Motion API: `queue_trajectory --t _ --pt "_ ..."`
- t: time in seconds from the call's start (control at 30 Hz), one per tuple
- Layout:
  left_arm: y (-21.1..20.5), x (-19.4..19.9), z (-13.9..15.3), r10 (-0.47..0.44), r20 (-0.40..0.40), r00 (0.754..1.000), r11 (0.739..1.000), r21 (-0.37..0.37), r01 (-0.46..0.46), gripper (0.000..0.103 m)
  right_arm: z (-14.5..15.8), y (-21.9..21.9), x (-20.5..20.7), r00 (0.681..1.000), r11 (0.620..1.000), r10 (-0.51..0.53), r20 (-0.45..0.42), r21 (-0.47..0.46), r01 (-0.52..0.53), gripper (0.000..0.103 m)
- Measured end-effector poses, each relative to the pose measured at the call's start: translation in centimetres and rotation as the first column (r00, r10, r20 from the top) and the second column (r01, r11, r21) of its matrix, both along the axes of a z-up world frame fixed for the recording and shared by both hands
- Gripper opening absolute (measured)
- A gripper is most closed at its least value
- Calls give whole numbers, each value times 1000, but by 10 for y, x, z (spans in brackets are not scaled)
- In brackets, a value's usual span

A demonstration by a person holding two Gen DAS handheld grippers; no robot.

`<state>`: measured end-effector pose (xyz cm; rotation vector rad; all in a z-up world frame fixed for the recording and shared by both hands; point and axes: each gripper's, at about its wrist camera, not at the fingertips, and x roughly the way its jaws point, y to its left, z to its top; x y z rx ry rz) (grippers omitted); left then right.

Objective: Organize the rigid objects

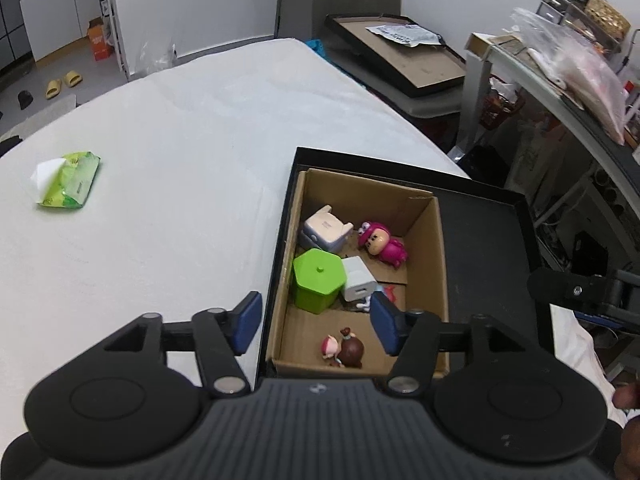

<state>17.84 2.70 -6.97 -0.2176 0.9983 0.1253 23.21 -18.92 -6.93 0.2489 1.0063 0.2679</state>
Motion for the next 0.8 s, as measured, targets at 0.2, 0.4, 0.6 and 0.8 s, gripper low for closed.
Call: queue_trajectory --t 0.2,0.4,0.6,0.8 --pt "-12 -21 26 -15 28 1000 1000 20 14 73 14 -15 -17 1000 1000 -17 7 4 17 103" --pt "-22 -40 44 -41 57 998 999 32 39 79 26 -27 -33 999 999 -37 16 -7 37 103" --pt "-26 -57 61 -41 87 995 998 47 37 84 38 -36 -49 998 998 -47 37 -27 48 103" --pt "-30 -73 73 -47 105 993 998 52 42 87 50 -39 -65 997 998 -40 68 -54 44 103"
